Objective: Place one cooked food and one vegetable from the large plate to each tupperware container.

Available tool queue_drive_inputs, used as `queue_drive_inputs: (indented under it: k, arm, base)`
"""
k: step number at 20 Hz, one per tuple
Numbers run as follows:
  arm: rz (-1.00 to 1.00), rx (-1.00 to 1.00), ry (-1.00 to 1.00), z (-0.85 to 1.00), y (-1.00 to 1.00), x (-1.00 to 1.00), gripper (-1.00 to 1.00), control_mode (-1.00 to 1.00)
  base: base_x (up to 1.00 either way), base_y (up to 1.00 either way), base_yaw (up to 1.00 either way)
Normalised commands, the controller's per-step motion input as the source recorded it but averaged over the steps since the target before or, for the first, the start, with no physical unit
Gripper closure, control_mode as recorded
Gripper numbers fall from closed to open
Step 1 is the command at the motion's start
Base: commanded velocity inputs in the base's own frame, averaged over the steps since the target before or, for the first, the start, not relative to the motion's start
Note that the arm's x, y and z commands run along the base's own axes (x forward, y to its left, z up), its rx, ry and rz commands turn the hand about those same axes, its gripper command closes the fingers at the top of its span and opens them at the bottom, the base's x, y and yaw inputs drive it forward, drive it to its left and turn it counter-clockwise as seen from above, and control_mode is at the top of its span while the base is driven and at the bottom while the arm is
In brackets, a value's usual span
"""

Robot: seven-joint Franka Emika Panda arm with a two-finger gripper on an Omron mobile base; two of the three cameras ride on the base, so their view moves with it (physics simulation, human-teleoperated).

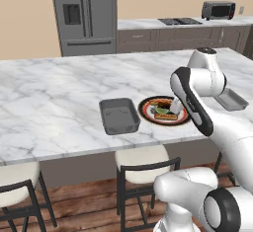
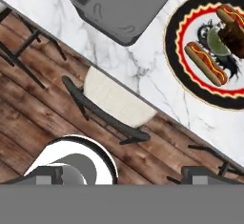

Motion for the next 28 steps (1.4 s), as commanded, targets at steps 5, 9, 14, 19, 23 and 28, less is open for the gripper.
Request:
queue_drive_inputs:
  k: [5,9,14,19,23,28]
  arm:
    - [0.10,-0.06,0.12,-0.42,-0.38,0.85,-1.00,-1.00]
    - [0.06,0.00,0.07,-0.56,-0.43,0.76,-1.00,-1.00]
    - [0.01,0.00,-0.01,-0.52,-0.24,0.67,-1.00,-1.00]
    - [0.00,0.00,-0.04,-0.60,-0.01,0.55,-1.00,-1.00]
    - [0.00,0.00,0.00,-0.52,-0.09,0.57,-1.00,-1.00]
    - [0.00,0.00,0.00,-0.31,-0.25,0.50,-1.00,-1.00]
  base:
    - [0.00,0.00,0.00]
    - [0.00,0.00,0.00]
    - [0.00,0.00,0.00]
    - [0.00,0.00,0.00]
    - [0.00,0.00,0.00]
    - [0.00,0.00,0.00]
